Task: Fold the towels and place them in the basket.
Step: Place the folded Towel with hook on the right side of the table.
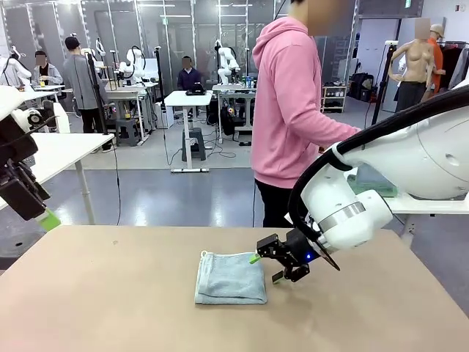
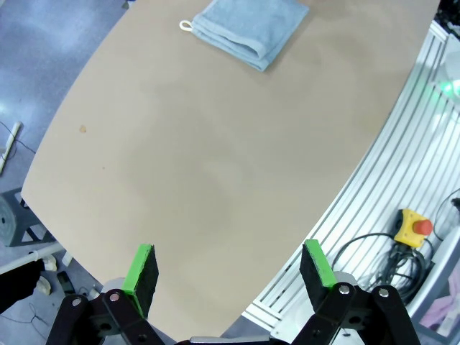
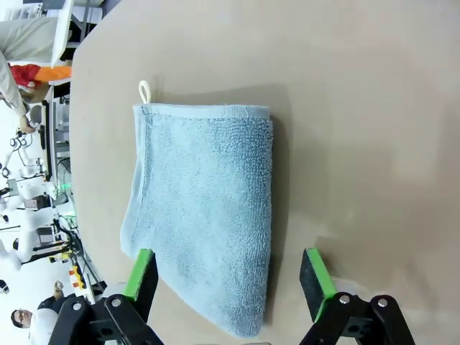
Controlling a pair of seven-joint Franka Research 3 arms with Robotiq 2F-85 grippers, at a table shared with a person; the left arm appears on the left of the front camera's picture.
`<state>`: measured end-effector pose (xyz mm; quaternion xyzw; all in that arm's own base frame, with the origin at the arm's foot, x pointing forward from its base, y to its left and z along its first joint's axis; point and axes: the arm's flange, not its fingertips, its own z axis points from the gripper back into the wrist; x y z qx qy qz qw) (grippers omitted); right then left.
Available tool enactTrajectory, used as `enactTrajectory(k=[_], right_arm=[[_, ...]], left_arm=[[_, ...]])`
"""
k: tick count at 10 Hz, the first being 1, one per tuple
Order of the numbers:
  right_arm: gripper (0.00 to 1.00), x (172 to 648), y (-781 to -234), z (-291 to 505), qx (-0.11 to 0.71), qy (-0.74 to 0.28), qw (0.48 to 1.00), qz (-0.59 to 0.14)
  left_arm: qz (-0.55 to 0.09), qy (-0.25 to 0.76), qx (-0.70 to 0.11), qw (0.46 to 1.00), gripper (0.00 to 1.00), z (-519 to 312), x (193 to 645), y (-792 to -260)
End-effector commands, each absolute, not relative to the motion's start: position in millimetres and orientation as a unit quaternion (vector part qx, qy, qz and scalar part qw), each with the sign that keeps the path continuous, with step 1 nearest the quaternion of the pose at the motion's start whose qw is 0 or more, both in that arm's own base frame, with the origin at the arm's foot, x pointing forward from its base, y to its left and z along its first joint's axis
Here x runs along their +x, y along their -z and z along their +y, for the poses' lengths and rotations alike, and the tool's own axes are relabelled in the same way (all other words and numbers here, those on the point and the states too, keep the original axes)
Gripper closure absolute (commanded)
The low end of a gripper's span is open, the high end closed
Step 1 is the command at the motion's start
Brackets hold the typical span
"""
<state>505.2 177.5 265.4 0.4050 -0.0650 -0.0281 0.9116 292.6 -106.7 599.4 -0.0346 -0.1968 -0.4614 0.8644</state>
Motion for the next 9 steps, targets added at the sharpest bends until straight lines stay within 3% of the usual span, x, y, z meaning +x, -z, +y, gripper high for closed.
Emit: enactTrajectory(k=[1,4,5,6,7,8,9], right_arm=[[0.0,510.4,-261.2,184.3,0.413,0.023,0.908,-0.06],[0.0,516.8,-258.5,196.5,0.411,0.022,0.91,-0.045],[0.29,518.3,-258.2,198.7,0.408,0.026,0.911,-0.045],[0.52,520.0,-258.3,200.9,0.404,0.029,0.913,-0.042],[0.87,522.1,-258.4,202.5,0.403,0.026,0.914,-0.04],[1.0,523.5,-259.8,205.2,0.4,0.025,0.915,-0.037],[1.0,524.2,-259.9,207.2,0.398,0.025,0.916,-0.034]], left_arm=[[-0.193,0.459,-0.024,0.867,0.0,-107.4,294.2,-602.7],[-0.193,0.459,-0.024,0.867,0.0,-107.4,294.2,-602.7],[-0.193,0.459,-0.024,0.867,0.0,-107.4,294.2,-602.7],[-0.193,0.459,-0.024,0.867,0.0,-107.4,294.2,-602.7],[-0.193,0.459,-0.024,0.867,0.0,-107.4,294.2,-602.7],[-0.193,0.459,-0.024,0.867,0.0,-107.4,294.2,-602.7],[-0.193,0.459,-0.024,0.867,0.0,-107.4,294.2,-602.7]])
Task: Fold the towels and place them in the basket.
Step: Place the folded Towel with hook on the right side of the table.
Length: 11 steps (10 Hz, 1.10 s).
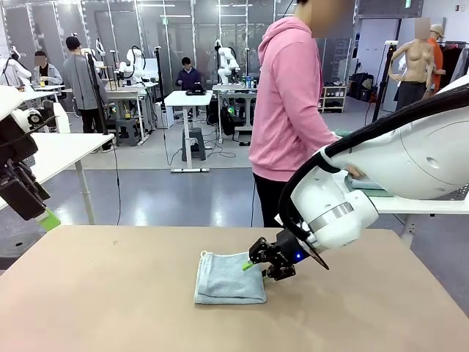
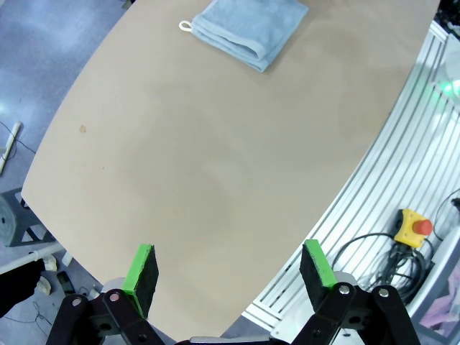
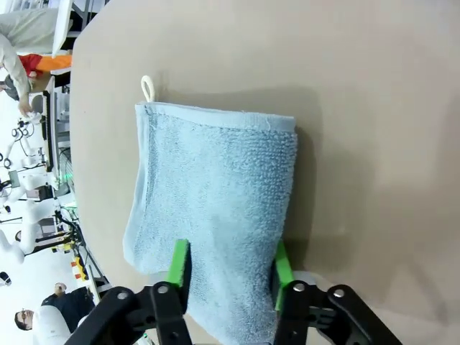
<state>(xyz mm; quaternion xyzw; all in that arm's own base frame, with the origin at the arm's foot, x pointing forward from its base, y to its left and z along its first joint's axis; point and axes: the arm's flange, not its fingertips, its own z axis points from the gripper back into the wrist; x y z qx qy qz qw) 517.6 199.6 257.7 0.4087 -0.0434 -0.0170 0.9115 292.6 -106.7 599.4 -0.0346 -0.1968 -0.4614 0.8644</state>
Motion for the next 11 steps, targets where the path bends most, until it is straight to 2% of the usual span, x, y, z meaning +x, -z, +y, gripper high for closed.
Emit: enactTrajectory(k=[1,2,3,11], right_arm=[[1.0,524.6,-260.1,208.2,0.397,0.025,0.917,-0.033],[0.95,524.1,-259.8,208.2,0.395,0.027,0.918,-0.033],[1.0,523.7,-260.9,208.5,0.394,0.028,0.918,-0.033],[1.0,519.2,-260.4,203.5,0.399,0.021,0.916,-0.035]], left_arm=[[-0.193,0.459,-0.024,0.867,0.0,-107.4,294.2,-602.7],[-0.193,0.459,-0.024,0.867,0.0,-107.4,294.2,-602.7],[-0.193,0.459,-0.024,0.867,0.0,-107.4,294.2,-602.7],[-0.193,0.459,-0.024,0.867,0.0,-107.4,294.2,-602.7]])
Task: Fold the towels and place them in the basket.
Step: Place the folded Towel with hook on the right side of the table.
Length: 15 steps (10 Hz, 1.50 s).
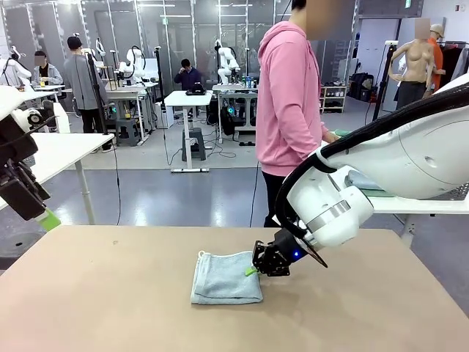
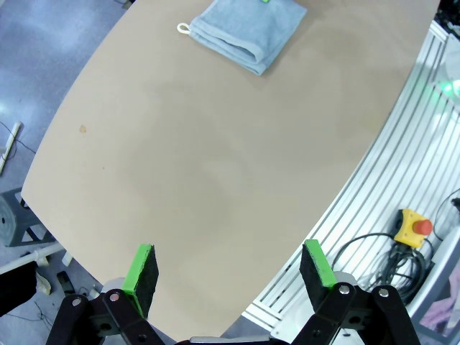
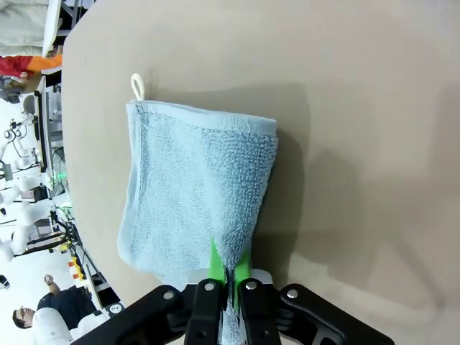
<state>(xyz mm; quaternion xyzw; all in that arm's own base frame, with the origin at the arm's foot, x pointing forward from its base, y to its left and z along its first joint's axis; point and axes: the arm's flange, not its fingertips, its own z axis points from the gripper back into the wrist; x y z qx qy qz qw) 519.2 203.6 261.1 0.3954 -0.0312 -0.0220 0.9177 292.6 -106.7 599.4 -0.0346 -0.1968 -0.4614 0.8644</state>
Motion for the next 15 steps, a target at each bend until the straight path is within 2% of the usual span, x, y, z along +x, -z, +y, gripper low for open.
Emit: enactTrajectory(k=[1,2,4,8,12,15], right_arm=[[1.0,519.2,-260.4,203.5,0.399,0.021,0.916,-0.035],[0.94,519.2,-261.1,203.6,0.395,0.022,0.918,-0.031],[0.95,504.7,-301.0,186.2,0.36,-0.006,0.932,-0.043],[0.95,490.4,-339.2,104.6,0.292,0.002,0.954,-0.072],[0.95,482.3,-346.3,14.0,0.259,0.029,0.961,-0.092],[0.95,477.1,-347.0,-33.0,0.219,0.038,0.972,-0.08]], left_arm=[[-0.193,0.459,-0.024,0.867,0.0,-107.4,294.2,-602.7],[-0.193,0.459,-0.024,0.867,0.0,-107.4,294.2,-602.7],[-0.193,0.459,-0.024,0.867,0.0,-107.4,294.2,-602.7],[-0.193,0.459,-0.024,0.867,0.0,-107.4,294.2,-602.7],[-0.193,0.459,-0.024,0.867,0.0,-107.4,294.2,-602.7],[-0.193,0.459,-0.024,0.867,0.0,-107.4,294.2,-602.7]])
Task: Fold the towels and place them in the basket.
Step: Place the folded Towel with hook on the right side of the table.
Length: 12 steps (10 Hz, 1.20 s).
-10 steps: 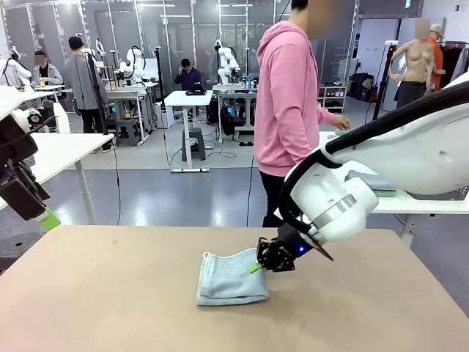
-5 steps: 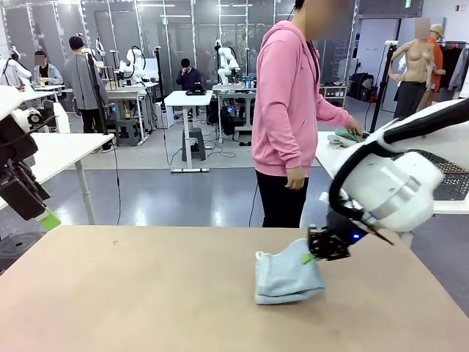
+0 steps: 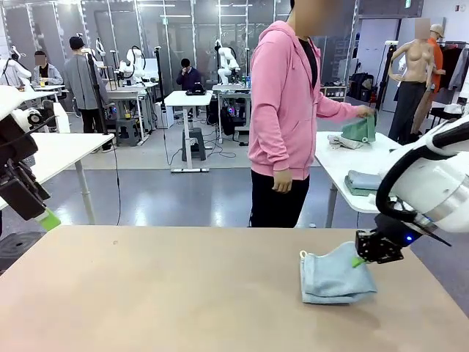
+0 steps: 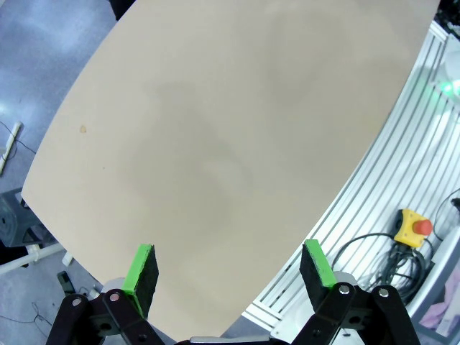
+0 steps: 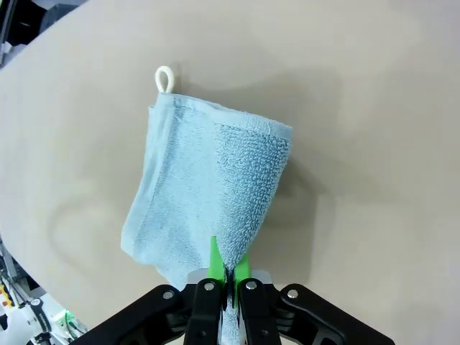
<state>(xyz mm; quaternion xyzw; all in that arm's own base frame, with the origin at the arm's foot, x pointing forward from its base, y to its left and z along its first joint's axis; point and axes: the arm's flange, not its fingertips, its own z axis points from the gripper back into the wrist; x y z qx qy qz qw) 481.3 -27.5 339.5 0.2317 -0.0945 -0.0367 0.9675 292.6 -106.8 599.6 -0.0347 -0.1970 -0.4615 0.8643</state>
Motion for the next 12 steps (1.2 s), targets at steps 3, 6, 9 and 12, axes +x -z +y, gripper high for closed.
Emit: enactTrajectory(k=[3,6,9,12], right_arm=[[0.95,479.8,-356.7,-57.7,0.159,0.024,0.983,-0.093],[0.58,489.0,-364.1,-58.8,0.12,0.024,0.989,-0.084],[0.55,490.5,-372.0,-53.4,0.082,0.021,0.993,-0.085],[0.0,485.4,-376.6,-49.3,0.045,0.023,0.995,-0.087]], left_arm=[[-0.193,0.459,-0.024,0.867,0.0,-107.4,294.2,-602.7],[-0.193,0.459,-0.024,0.867,0.0,-107.4,294.2,-602.7],[-0.193,0.459,-0.024,0.867,0.0,-107.4,294.2,-602.7],[-0.193,0.459,-0.024,0.867,0.0,-107.4,294.2,-602.7]])
